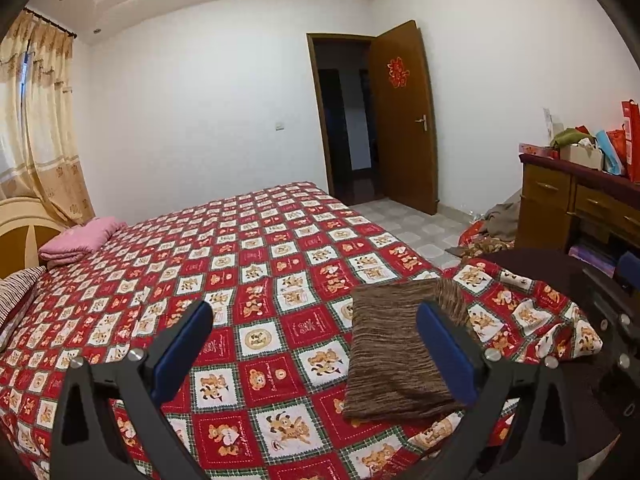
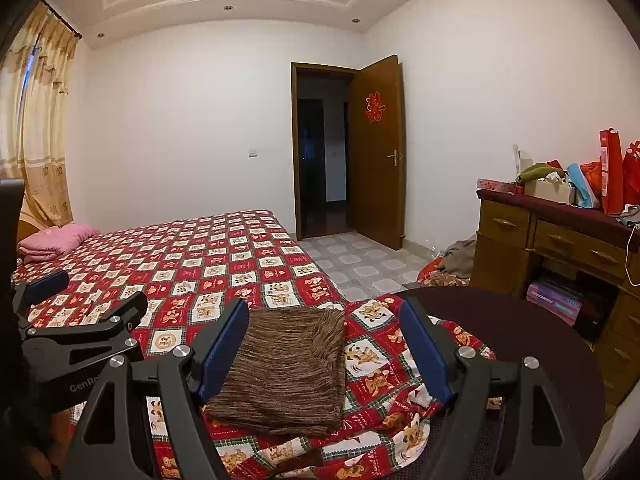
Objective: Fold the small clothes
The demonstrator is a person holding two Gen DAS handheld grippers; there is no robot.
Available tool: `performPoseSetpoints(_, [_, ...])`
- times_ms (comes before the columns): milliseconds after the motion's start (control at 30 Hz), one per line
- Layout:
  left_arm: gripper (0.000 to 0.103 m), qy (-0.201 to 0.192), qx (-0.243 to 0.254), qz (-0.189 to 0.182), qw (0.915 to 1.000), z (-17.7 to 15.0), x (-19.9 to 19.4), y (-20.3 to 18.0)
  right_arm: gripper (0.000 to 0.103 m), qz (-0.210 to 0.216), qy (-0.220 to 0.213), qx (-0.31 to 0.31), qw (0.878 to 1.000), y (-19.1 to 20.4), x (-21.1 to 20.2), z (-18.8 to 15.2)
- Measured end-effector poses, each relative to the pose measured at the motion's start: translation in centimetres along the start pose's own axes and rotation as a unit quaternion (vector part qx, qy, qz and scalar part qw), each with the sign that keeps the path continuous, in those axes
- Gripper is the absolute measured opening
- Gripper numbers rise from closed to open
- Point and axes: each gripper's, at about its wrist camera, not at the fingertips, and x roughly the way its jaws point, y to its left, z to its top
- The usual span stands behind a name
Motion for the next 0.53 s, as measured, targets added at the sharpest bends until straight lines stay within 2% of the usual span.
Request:
performPoseSetpoints(233, [0.103,0.006,0.007,-0.019,0.9998,-0.20,0.16,-0.11,0.078,0.002,0.002,-0.003,1.000,0.02,0.11,0.00])
performPoseSetpoints(367, [0.103,0.002,0.020,-0.015,0.9997,-0.39,0.15,-0.47,0.078,0.002,0.003,-0.003,1.000,0.05,0.25,-0.02])
performPoseSetpoints(533, [0.103,0.004,0.013,-0.010,0.9999,-0.22,0.28,-0.17,0.078,0.002,0.007,-0.003,1.000,-0.07,0.55,-0.21])
